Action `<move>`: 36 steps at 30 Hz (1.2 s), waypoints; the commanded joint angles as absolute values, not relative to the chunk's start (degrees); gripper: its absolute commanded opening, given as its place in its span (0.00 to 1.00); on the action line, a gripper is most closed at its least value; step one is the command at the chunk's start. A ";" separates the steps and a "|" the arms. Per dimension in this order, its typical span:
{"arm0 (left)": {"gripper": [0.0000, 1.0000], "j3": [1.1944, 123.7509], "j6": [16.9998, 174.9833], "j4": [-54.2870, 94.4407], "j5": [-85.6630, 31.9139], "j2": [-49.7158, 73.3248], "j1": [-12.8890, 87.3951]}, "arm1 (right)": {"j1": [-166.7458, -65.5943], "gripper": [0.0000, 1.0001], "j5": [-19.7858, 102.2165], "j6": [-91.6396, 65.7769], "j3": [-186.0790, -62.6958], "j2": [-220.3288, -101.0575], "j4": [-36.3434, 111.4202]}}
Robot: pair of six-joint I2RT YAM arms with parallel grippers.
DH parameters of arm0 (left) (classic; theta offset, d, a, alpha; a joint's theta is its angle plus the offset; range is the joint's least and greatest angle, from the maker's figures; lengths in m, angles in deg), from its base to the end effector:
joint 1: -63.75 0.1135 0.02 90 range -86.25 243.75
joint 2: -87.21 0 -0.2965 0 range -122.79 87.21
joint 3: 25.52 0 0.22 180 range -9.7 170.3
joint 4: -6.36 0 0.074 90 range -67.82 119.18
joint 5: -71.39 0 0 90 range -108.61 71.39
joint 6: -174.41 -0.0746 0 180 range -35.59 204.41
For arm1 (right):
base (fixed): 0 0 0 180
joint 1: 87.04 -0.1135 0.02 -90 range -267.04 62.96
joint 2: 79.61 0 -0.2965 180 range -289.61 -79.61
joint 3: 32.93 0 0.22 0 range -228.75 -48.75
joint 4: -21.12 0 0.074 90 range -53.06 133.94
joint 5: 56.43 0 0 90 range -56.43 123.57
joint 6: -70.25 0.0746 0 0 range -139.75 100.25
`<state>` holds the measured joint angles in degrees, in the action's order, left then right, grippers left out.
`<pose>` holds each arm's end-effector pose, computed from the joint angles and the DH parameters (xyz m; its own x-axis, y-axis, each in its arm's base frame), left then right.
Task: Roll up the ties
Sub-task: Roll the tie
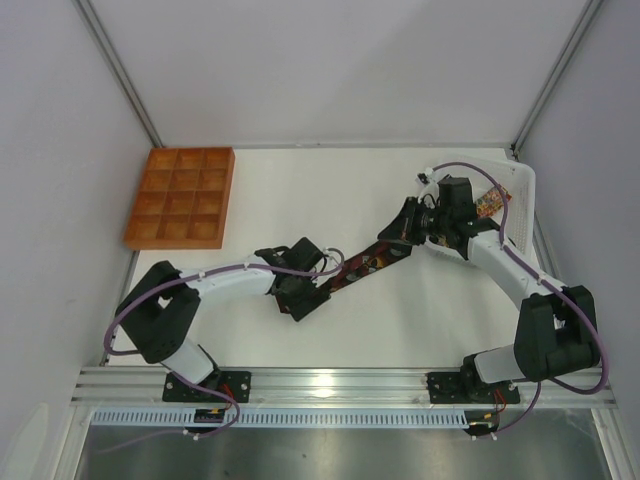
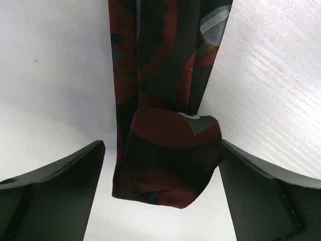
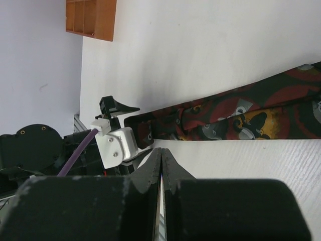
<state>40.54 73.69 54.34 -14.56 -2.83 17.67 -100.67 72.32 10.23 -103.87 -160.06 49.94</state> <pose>0.1891 -0.1888 0.1795 -0.5172 0.8046 -0.2918 0.8137 0.5679 0.1236 0.2723 0.1141 0.2876 -0.8524 0.1943 -0.4855 -0.2713 0.6293 0.7282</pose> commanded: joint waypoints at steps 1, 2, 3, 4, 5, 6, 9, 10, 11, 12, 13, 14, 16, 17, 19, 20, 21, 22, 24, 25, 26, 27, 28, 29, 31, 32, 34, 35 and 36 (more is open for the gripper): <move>0.96 40.23 71.76 52.68 -14.92 -4.63 18.49 | -100.67 0.04 73.65 10.31 -103.33 -158.28 47.84; 0.95 39.88 72.02 51.81 -15.36 -4.81 19.01 | -100.67 0.04 73.65 10.31 -103.33 -158.10 47.93; 0.94 39.44 72.28 51.45 -15.88 -4.64 19.19 | -100.67 0.04 73.57 10.31 -103.42 -158.01 48.10; 0.93 38.91 72.20 51.19 -15.98 -4.55 19.37 | -100.67 0.04 73.56 10.05 -103.42 -157.84 48.37; 0.92 38.91 72.37 51.18 -15.98 -4.55 19.45 | -100.67 0.04 73.48 9.96 -103.42 -157.84 48.37; 0.90 38.91 72.28 51.27 -16.24 -4.63 19.54 | -100.67 0.04 73.48 9.87 -103.42 -157.84 48.54; 0.83 39.43 72.28 51.71 -17.38 -4.72 20.33 | -100.67 0.03 73.48 10.14 -103.33 -157.92 48.11; 0.81 39.52 72.28 51.89 -17.47 -4.64 20.60 | -100.67 0.03 73.65 10.31 -103.33 -157.92 47.93; 0.79 39.52 72.28 51.97 -17.30 -4.64 20.95 | -100.67 0.03 73.65 10.66 -103.07 -157.84 47.67; 0.72 39.70 72.37 52.06 -16.77 -4.81 21.12 | -100.67 0.03 73.57 10.75 -103.07 -157.75 47.67; 0.69 39.70 72.46 52.32 -16.16 -4.98 21.21 | -100.75 0.03 73.48 10.75 -103.07 -157.57 47.67; 0.66 39.70 72.37 52.68 -15.89 -4.90 21.30 | -100.84 0.03 73.39 10.67 -103.24 -157.57 47.75; 0.59 39.87 72.37 52.94 -15.10 -4.90 21.30 | -100.75 0.03 73.30 10.75 -103.16 -157.48 47.84; 0.56 39.87 72.37 53.29 -14.14 -5.07 21.30 | -100.93 0.03 73.30 10.84 -103.16 -157.57 47.67; 0.52 40.14 72.63 53.38 -14.04 -4.81 21.30 | -100.93 0.03 73.39 10.93 -103.16 -157.57 47.67; 0.50 40.22 72.72 53.64 -13.43 -4.55 21.30 | -101.02 0.02 73.21 10.93 -103.24 -157.57 47.67; 0.47 40.23 72.81 53.82 -13.17 -4.37 21.30 | -101.19 0.02 73.21 11.01 -103.33 -157.66 47.58; 0.44 40.23 72.81 53.91 -12.90 -4.20 21.30 | -101.28 0.02 73.21 11.10 -103.33 -157.66 47.58; 0.46 40.23 73.07 54.08 -12.90 -3.76 21.30 | -101.46 0.02 73.13 11.28 -103.42 -157.75 47.23; 0.54 40.40 73.25 54.17 -12.99 -3.67 21.30 | -101.54 0.02 73.13 11.63 -103.33 -157.83 47.05; 0.57 40.58 73.68 54.52 -12.90 -3.67 21.21 | -101.89 0.02 73.04 11.72 -103.33 -158.01 46.88; 0.63 40.66 73.95 54.61 -12.73 -3.49 21.21 | -102.16 0.02 73.04 11.89 -103.33 -158.18 46.70; 0.68 40.66 74.04 54.79 -12.38 -3.32 21.30 | -102.42 0.02 72.86 11.89 -103.51 -158.27 46.44; 0.71 40.58 74.39 54.96 -12.03 -3.06 21.30 | -102.77 0.02 72.69 12.07 -103.60 -158.45 46.44; 0.78 41.19 74.83 55.92 -9.93 -2.27 21.30 | -103.65 0.02 72.42 11.98 -103.77 -158.71 46.26; 0.79 41.71 75.61 56.63 -9.04 -2.09 21.39 | -103.92 0.02 72.25 11.98 -103.86 -158.97 46.35; 0.81 43.20 76.15 59.34 -9.29 -2.44 22.18 | -104.36 0.01 72.16 11.98 -103.95 -159.24 46.17; 0.81 43.47 76.41 60.14 -9.73 -2.70 23.05 | -104.44 0.01 72.16 12.16 -104.04 -159.33 46.08; 0.80 43.91 76.50 60.85 -10.17 -3.22 23.41 | -104.71 0.01 72.16 12.33 -104.04 -159.50 45.65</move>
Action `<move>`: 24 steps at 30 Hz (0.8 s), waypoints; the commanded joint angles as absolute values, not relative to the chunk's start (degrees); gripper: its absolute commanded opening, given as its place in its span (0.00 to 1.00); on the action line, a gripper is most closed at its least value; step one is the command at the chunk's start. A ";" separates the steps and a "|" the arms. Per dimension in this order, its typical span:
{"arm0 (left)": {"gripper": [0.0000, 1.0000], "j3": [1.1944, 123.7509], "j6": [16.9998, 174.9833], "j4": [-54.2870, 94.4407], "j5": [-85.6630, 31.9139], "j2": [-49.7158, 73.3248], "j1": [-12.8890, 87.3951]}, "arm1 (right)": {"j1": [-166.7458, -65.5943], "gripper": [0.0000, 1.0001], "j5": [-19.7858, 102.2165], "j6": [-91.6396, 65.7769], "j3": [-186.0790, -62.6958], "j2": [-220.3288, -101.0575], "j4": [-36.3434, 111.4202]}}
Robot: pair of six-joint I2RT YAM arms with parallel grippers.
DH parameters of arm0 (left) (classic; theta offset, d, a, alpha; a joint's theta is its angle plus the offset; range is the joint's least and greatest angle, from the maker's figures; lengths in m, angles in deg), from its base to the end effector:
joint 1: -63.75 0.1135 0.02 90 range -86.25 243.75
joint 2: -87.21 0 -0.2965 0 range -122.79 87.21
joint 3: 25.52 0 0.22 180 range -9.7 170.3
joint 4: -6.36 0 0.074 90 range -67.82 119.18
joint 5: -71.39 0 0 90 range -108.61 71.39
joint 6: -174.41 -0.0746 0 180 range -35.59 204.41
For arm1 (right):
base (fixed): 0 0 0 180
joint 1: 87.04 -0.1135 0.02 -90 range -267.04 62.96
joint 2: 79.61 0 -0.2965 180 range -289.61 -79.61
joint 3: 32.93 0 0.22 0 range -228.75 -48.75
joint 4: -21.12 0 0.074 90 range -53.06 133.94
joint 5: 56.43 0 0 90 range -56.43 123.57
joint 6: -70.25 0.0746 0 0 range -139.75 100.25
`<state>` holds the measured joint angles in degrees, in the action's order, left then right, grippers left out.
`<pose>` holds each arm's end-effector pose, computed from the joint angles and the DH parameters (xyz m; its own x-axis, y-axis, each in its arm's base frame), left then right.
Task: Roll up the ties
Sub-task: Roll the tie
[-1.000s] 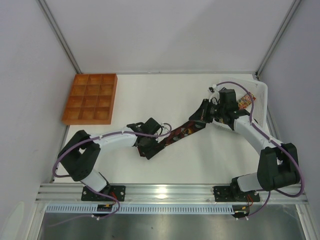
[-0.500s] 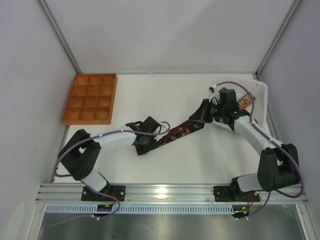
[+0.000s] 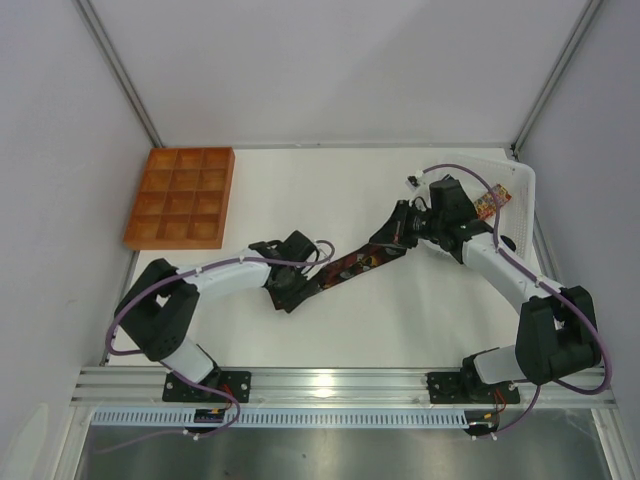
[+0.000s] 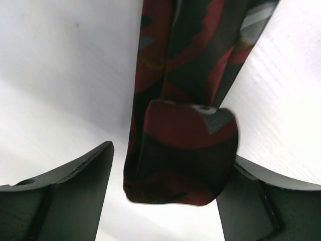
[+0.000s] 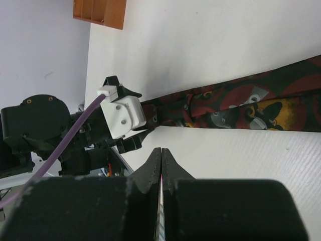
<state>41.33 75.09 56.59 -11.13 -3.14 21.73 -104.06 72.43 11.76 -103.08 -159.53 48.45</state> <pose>0.2034 -0.1702 0.1802 -0.6006 0.7573 -0.2562 0.7437 0.6469 0.1687 0.2639 0.1297 0.2884 -0.8610 0.1621 -0.4822 -0.3008 0.6022 0.7395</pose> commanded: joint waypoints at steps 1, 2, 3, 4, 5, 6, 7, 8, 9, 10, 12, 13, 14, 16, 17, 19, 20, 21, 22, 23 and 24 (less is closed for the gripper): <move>0.81 44.35 76.76 61.81 -11.05 -3.58 23.67 | -104.71 0.01 72.25 12.42 -104.12 -159.85 45.56; 0.81 44.53 76.85 62.25 -11.66 -3.58 24.11 | -104.88 0.01 72.33 12.60 -104.30 -159.94 45.30; 0.81 44.71 76.85 62.78 -12.37 -3.58 24.55 | -104.97 0.01 72.33 12.60 -104.47 -160.12 45.12; 0.82 44.36 76.59 63.48 -13.68 -3.23 25.25 | -105.23 0.01 72.33 12.68 -104.74 -160.29 45.20; 0.82 44.10 76.24 63.49 -13.87 -3.23 25.60 | -105.32 0.01 72.42 12.60 -104.91 -160.38 45.20; 0.82 44.09 76.15 63.40 -13.87 -3.05 25.96 | -105.41 0.01 72.42 12.51 -105.09 -160.56 45.20; 0.81 44.18 76.24 63.75 -14.13 -3.05 26.31 | -105.41 0.01 72.51 12.42 -105.27 -160.73 45.20; 0.81 44.35 76.15 63.93 -14.91 -3.49 26.49 | -105.41 0.01 72.60 12.42 -105.27 -160.74 45.20; 0.80 44.44 76.15 64.02 -15.18 -3.84 26.57 | -105.50 0.00 72.77 12.33 -105.53 -160.91 45.29; 0.80 44.71 76.06 64.45 -15.71 -4.28 26.57 | -105.50 0.01 72.86 12.33 -105.62 -160.82 45.29; 0.77 44.97 76.06 64.89 -16.59 -5.77 26.57 | -105.59 0.00 72.77 12.33 -105.62 -160.74 45.12; 0.76 45.23 75.89 64.98 -17.03 -6.30 26.57 | -105.50 0.00 72.86 12.51 -105.53 -160.65 45.12; 0.74 45.50 75.71 65.24 -17.29 -6.74 26.49 | -105.50 0.00 72.69 12.60 -105.44 -160.47 44.94; 0.66 45.94 75.54 65.16 -18.09 -7.01 26.57 | -105.68 0.00 72.69 12.69 -105.36 -160.38 44.85; 0.61 45.94 75.36 64.99 -18.09 -7.01 26.57 | -105.85 0.00 72.34 12.69 -105.35 -160.21 44.85; 0.57 45.68 75.01 64.72 -18.09 -6.40 26.57 | -106.03 0.00 72.16 12.60 -105.18 -160.30 44.85; 0.52 45.67 75.01 64.63 -18.09 -6.22 26.49 | -106.11 0.00 72.16 12.68 -105.01 -160.30 44.77; 0.49 45.59 75.01 64.46 -17.74 -6.13 26.57 | -106.46 0.00 71.98 12.77 -105.00 -160.38 44.50; 0.47 45.33 75.01 64.28 -17.13 -6.04 26.49 | -106.64 0.00 71.90 12.86 -104.83 -160.47 44.41; 0.47 45.24 75.09 64.28 -16.60 -5.87 26.49 | -106.90 0.00 71.81 12.95 -104.83 -160.65 44.33; 0.46 45.15 75.01 64.11 -16.33 -5.87 26.57 | -107.43 0.00 71.72 13.04 -104.91 -160.73 44.15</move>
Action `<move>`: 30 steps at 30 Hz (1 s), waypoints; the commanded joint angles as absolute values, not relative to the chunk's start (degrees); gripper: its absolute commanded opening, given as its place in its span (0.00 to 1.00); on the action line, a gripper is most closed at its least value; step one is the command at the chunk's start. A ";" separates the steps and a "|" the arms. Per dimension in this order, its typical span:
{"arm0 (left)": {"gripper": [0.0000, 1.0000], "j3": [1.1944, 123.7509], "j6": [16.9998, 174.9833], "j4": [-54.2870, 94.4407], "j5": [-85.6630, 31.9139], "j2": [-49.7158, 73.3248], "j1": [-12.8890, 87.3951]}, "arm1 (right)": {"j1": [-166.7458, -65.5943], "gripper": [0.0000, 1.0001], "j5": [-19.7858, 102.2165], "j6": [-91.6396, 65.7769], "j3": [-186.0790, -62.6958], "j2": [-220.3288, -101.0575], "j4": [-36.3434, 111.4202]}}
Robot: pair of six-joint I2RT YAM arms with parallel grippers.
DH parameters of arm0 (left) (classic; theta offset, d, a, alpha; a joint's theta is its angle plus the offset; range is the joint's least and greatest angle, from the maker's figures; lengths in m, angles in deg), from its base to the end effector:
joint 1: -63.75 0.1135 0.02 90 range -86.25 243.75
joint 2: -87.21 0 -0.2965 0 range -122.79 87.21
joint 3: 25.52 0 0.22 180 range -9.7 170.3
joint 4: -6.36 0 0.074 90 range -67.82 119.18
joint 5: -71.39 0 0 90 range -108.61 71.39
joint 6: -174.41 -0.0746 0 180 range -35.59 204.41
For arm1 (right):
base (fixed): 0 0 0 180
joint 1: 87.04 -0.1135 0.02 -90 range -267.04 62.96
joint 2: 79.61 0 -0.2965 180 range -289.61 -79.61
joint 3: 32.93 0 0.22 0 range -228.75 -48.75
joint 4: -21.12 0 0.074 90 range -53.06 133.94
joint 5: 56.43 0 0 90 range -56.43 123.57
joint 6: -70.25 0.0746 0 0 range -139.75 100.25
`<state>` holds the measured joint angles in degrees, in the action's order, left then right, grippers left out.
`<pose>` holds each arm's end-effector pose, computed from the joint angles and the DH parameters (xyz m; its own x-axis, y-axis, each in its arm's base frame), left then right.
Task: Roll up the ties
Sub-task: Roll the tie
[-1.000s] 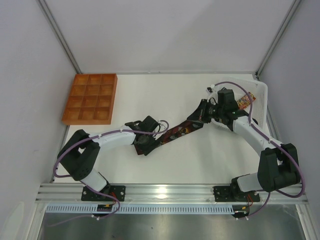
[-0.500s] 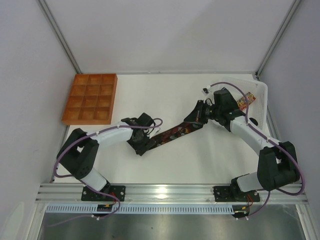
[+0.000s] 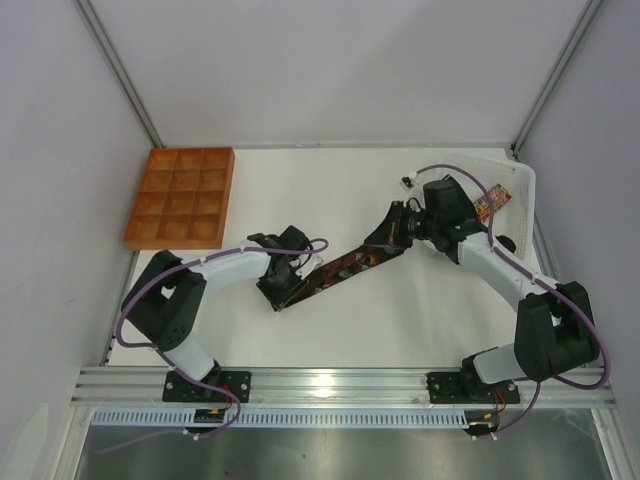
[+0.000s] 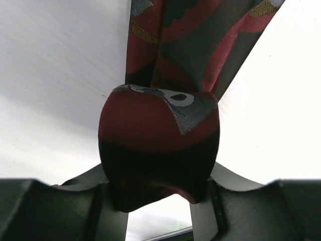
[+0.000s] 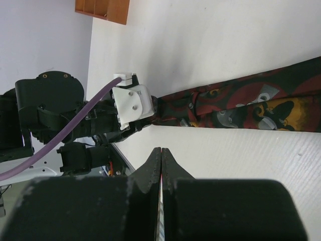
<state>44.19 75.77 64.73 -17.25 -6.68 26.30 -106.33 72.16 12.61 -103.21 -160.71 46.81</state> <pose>0.2075 -0.1567 0.1719 -0.6873 0.7156 -0.1247 0.7168 0.6959 0.0427 0.2645 0.1419 0.2864 -0.8658 0.1402 -0.4803 -0.3172 0.5885 0.7437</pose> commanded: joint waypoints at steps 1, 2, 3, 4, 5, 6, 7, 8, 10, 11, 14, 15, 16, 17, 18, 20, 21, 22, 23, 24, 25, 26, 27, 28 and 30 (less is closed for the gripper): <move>0.46 45.06 75.01 63.93 -16.07 -5.34 26.49 | -107.78 0.00 71.63 13.12 -104.92 -161.00 44.06; 0.47 45.06 75.09 63.84 -15.98 -5.08 26.49 | -107.96 0.00 71.46 13.21 -104.92 -161.17 44.06; 0.56 44.97 75.44 63.58 -15.54 -4.64 26.57 | -108.22 0.00 71.28 13.21 -105.09 -161.17 44.06; 0.64 44.80 75.53 63.40 -15.19 -4.03 26.49 | -108.83 0.00 71.11 13.21 -105.27 -161.70 43.98; 0.73 44.62 75.88 63.31 -14.92 -2.37 26.57 | -109.19 0.00 70.93 13.13 -105.27 -161.96 43.97; 0.77 44.53 76.15 63.23 -14.75 -1.39 26.57 | -109.54 0.00 70.84 13.13 -105.35 -162.23 43.97; 0.80 44.10 76.32 62.70 -14.75 -0.25 26.57 | -109.72 0.00 70.58 13.04 -105.35 -162.40 43.97; 0.84 44.01 76.85 62.61 -14.75 2.46 26.49 | -110.24 0.00 70.32 13.21 -105.35 -162.75 43.63; 0.86 44.00 77.64 62.26 -14.92 5.28 26.57 | -111.21 0.00 69.96 13.39 -105.44 -163.72 43.27; 0.87 44.09 77.91 62.17 -15.27 6.86 26.57 | -111.56 0.00 69.87 13.65 -105.36 -164.16 42.92; 0.89 45.41 80.01 62.61 -16.94 13.98 26.49 | -113.40 0.00 69.17 14.35 -105.79 -166.26 41.26; 0.88 45.85 80.89 62.61 -17.03 18.44 26.57 | -114.11 0.00 69.17 14.79 -106.06 -167.06 40.55; 0.88 46.89 83.16 62.61 -16.86 20.48 26.57 | -114.90 0.00 69.78 16.01 -106.58 -168.02 39.68; 0.88 47.17 84.05 62.44 -16.07 23.02 26.57 | -116.73 0.00 69.87 16.37 -107.28 -169.86 38.19; 0.89 47.52 86.67 61.30 -12.67 27.14 26.57 | -117.71 0.00 69.70 16.81 -107.98 -171.01 37.74; 0.94 47.96 96.15 61.38 -7.82 31.03 26.92 | -120.08 0.00 69.52 17.95 -110.71 -173.29 35.38; 0.94 47.52 99.76 62.25 -5.63 32.44 27.45 | -122.00 0.00 69.78 18.48 -111.59 -176.00 34.75; 0.94 47.00 106.67 62.87 -5.52 35.33 28.76 | -123.24 0.00 70.22 19.01 -112.81 -177.33 34.22; 0.93 46.12 109.78 63.13 -5.78 36.57 29.47 | -124.21 0.00 70.40 19.71 -115.09 -178.83 33.52; 0.93 43.76 112.16 63.31 -6.65 37.89 30.08 | -126.40 0.00 70.57 19.98 -116.68 -181.36 33.34; 0.93 42.70 115.93 63.40 -7.36 39.64 31.66 | -127.29 0.00 70.49 19.98 -117.91 -182.78 33.51; 0.91 41.47 117.53 63.66 -7.80 40.53 32.63 | -128.17 0.00 70.40 19.81 -120.53 -184.01 34.04; 0.90 40.24 118.94 64.01 -8.50 41.15 33.68 | -129.22 0.00 70.31 19.54 -121.78 -185.07 34.48; 0.90 37.88 120.78 64.28 -11.73 41.50 37.00 | -130.54 0.00 70.14 19.37 -122.75 -187.34 34.92; 0.88 35.49 122.46 64.54 -15.43 41.51 41.06 | -131.60 0.00 69.96 19.36 -124.59 -189.29 35.54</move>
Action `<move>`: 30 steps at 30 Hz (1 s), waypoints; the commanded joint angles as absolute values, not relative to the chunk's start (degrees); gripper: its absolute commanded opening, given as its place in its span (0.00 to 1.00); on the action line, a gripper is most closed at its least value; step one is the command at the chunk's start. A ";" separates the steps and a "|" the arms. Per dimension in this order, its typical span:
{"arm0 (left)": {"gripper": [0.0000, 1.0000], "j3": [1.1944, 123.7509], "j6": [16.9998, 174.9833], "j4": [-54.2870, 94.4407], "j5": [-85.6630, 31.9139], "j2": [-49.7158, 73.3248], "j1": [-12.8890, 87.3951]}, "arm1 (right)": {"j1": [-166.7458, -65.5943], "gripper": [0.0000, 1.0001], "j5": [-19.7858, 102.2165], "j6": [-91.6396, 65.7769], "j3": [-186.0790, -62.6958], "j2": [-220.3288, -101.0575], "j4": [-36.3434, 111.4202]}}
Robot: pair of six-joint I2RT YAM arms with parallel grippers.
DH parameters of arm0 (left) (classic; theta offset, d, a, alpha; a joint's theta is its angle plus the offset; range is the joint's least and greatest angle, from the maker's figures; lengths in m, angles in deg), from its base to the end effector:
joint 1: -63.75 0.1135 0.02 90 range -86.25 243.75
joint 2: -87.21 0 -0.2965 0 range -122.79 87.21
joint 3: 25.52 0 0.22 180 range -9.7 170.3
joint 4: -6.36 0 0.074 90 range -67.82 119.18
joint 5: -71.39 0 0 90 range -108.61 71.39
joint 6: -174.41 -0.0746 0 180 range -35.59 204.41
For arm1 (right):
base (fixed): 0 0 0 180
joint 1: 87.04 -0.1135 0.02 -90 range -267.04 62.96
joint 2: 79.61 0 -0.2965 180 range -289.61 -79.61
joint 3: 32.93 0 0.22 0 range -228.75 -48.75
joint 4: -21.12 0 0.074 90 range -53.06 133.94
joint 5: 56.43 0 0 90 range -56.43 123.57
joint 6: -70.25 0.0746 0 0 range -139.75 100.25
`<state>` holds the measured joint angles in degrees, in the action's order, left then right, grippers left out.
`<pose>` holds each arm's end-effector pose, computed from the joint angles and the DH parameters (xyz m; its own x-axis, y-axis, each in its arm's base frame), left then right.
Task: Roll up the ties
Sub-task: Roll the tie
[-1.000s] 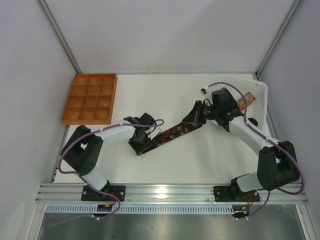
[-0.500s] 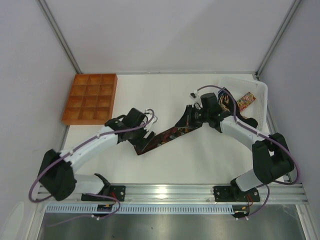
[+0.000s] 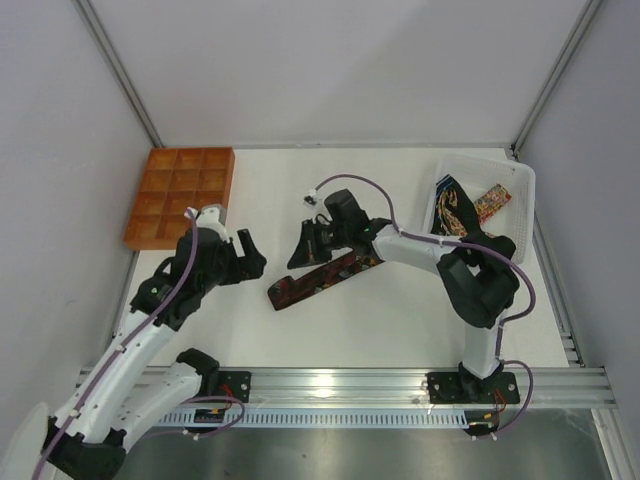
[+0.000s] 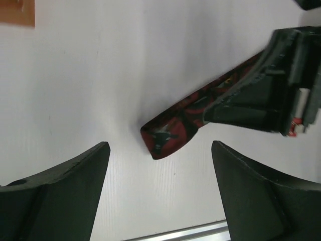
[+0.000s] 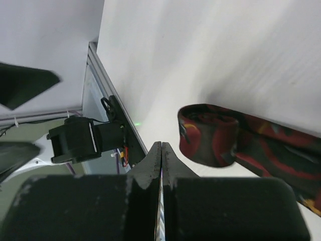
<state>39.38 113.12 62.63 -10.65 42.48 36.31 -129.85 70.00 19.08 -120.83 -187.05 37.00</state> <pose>0.1249 -0.0532 0.3109 -0.6302 -0.2089 -0.7479 0.0620 0.9465 -0.3166 0.2820 0.3216 0.2451 -0.8966 -0.1429 -0.4190 -0.4359 0.4506 0.7791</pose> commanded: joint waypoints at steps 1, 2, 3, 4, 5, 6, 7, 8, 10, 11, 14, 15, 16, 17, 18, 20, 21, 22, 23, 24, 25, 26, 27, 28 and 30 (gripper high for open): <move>0.88 33.22 122.47 64.02 -18.06 41.25 44.99 | -132.47 0.00 70.48 19.54 -124.95 -190.60 35.54; 0.87 32.24 122.64 63.76 -20.96 41.24 46.51 | -132.92 0.00 70.75 19.63 -125.22 -191.14 35.28; 0.87 31.36 122.91 62.97 -21.94 41.33 47.92 | -133.36 0.00 70.93 19.72 -125.48 -191.49 35.27; 0.87 29.78 122.73 62.27 -23.17 41.59 50.19 | -133.80 0.00 70.75 19.63 -125.48 -191.76 35.27; 0.87 29.16 122.82 61.74 -24.92 41.51 51.26 | -134.41 0.00 70.75 19.45 -125.48 -192.20 35.36; 0.87 28.89 122.91 61.56 -25.29 41.33 52.14 | -134.68 0.00 70.84 19.37 -125.48 -192.29 35.36; 0.87 28.19 123.17 61.21 -25.99 41.24 53.54 | -134.85 0.00 70.93 19.10 -125.39 -192.64 35.45; 0.88 27.75 123.26 60.07 -27.74 41.24 54.17 | -135.12 0.00 71.19 19.01 -125.31 -193.42 35.71; 0.88 26.26 124.05 59.10 -29.68 40.89 56.18 | -135.21 0.00 70.93 18.32 -124.87 -193.96 35.97; 0.88 25.47 124.22 58.14 -31.08 40.72 56.63 | -135.12 0.00 70.58 17.79 -124.69 -194.13 36.41; 0.89 22.30 126.07 54.09 -35.66 39.49 57.51 | -134.59 0.00 69.96 17.43 -123.90 -194.84 36.16; 0.89 20.21 126.59 51.30 -38.27 39.31 57.51 | -134.24 0.00 70.40 17.61 -123.55 -195.18 35.80; 0.89 19.14 127.90 49.79 -39.43 38.96 57.51 | -134.15 0.00 70.14 17.52 -123.11 -195.19 35.54; 0.88 18.17 128.27 46.91 -40.84 38.61 57.51 | -133.89 0.00 69.53 16.91 -122.24 -195.01 35.71; 0.88 16.60 128.53 45.92 -42.15 38.35 57.51 | -133.54 0.00 68.74 16.56 -121.97 -195.01 35.97; 0.88 15.62 128.45 44.17 -42.17 37.29 57.51 | -133.01 0.00 68.82 16.81 -119.96 -194.75 35.02; 0.88 14.57 128.45 43.28 -42.52 37.11 57.51 | -132.57 0.00 69.25 17.08 -119.25 -194.66 34.23; 0.88 14.04 128.62 42.49 -42.61 37.03 57.51 | -132.40 0.00 69.43 17.25 -118.89 -194.66 33.35; 0.88 13.60 128.79 40.83 -42.61 37.03 57.51 | -132.39 0.00 69.43 17.26 -118.72 -194.75 33.25; 0.88 12.64 129.32 39.94 -42.87 37.03 57.43 | -132.39 0.00 69.52 17.43 -118.45 -195.01 33.16; 0.87 12.37 129.67 38.54 -42.96 37.03 57.42 | -132.39 0.00 69.70 17.61 -118.36 -195.19 32.55; 0.87 12.10 129.76 37.83 -43.13 37.03 57.42 | -132.39 0.00 69.87 17.61 -118.19 -195.28 32.20; 0.86 11.67 130.20 37.04 -43.40 37.03 57.08 | -132.39 0.00 69.70 17.69 -118.10 -195.36 32.02; 0.86 11.57 130.46 36.08 -43.92 36.85 56.81 | -132.31 0.00 69.52 17.70 -118.10 -195.54 32.02; 0.86 11.14 130.99 34.40 -43.75 36.06 55.68 | -131.96 0.00 69.26 17.96 -117.66 -195.71 31.41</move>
